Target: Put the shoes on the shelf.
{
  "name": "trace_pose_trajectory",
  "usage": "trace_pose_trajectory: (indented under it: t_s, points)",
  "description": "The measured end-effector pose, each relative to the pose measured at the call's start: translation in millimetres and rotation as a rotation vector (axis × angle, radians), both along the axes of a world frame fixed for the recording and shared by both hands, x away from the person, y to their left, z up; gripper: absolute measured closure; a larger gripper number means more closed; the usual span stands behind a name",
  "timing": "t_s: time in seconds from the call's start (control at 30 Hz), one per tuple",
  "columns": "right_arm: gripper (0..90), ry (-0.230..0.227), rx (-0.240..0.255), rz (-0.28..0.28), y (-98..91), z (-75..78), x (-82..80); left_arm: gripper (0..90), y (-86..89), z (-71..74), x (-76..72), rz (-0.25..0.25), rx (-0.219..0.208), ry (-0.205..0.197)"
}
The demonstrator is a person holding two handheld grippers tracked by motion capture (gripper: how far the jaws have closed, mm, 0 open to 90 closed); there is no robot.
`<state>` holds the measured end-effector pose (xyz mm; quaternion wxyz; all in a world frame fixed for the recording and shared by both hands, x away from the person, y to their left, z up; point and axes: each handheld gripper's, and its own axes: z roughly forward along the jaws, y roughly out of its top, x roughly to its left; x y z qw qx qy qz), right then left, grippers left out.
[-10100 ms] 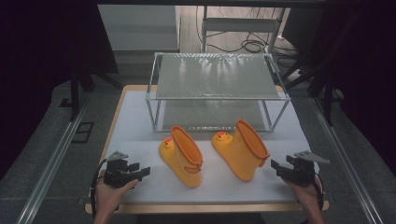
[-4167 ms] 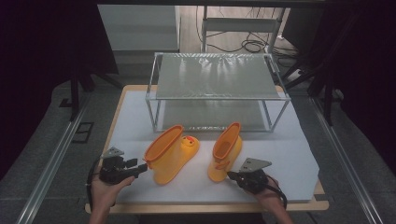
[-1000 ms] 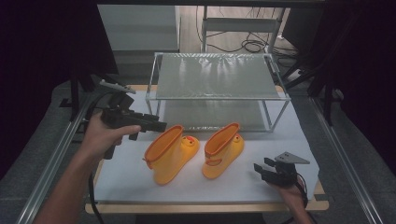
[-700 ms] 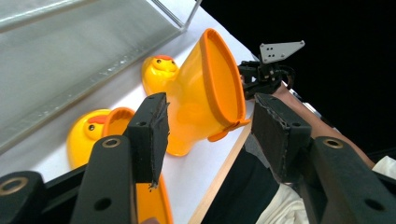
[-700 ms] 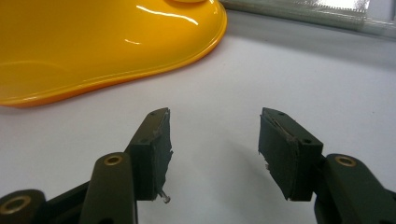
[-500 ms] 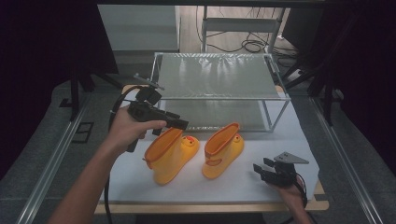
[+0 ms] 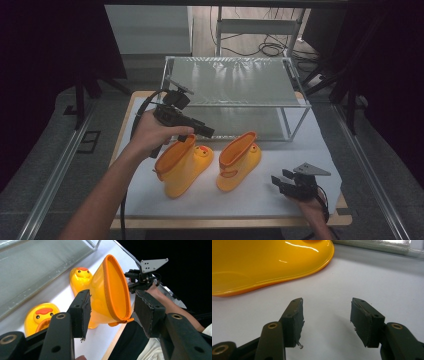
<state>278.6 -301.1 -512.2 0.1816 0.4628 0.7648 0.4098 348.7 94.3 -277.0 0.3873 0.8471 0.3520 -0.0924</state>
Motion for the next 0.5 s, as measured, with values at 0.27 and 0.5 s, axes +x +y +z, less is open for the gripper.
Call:
trace_pose_trajectory:
  t_s: [0.27, 0.5]
  points:
    - [43.5, -0.003, -0.001, -0.007, -2.0, 0.0, -0.3, 48.5, -20.1, -6.9, 7.0, -0.023, 0.037, 0.017]
    - [43.5, -0.003, -0.004, -0.007, -2.0, 0.1, -0.3, 48.5, -37.7, -10.5, 13.6, -0.059, 0.072, 0.027]
